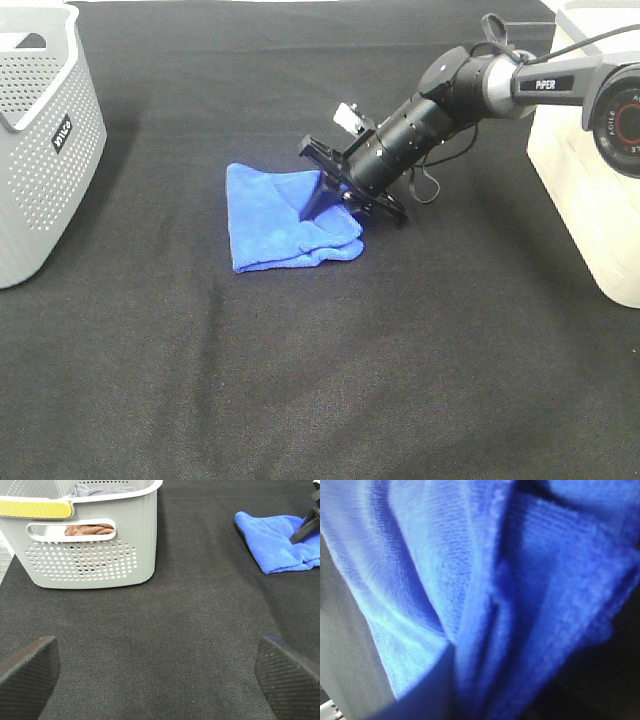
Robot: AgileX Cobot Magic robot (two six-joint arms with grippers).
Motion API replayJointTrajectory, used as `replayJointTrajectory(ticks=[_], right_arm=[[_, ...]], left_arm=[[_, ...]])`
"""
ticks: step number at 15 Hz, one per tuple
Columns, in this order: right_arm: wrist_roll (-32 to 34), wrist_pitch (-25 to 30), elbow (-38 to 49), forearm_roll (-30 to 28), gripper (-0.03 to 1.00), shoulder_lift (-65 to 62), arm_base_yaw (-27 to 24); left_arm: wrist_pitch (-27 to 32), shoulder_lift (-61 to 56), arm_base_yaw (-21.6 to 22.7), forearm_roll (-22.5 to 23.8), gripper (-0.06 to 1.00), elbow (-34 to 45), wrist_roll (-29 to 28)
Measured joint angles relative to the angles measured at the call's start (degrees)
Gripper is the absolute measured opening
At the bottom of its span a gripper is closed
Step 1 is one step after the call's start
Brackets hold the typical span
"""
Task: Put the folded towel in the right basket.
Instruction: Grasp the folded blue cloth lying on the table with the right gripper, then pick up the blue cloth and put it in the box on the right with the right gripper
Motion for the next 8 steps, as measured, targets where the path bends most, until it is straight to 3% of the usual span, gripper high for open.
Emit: replayJointTrajectory(ticks=[1,4,8], right_arm=[[-0.74,0.06,0.00,-0.40,0.17,-0.06,0.00],[-1.60,1.38,-1.60,-1.89,0.17,-0.40,0.11],[-1.20,11.97,-16.62,-6.93,0.17,-5.73,0.06]], left_arm=[[0.00,0.00,0.00,0.00,0.99,0.00,0.00],[0.00,0.00,0.00,0.00,0.99,0.00,0.00],[0.00,0.00,0.00,0.00,0.99,0.00,0.00]])
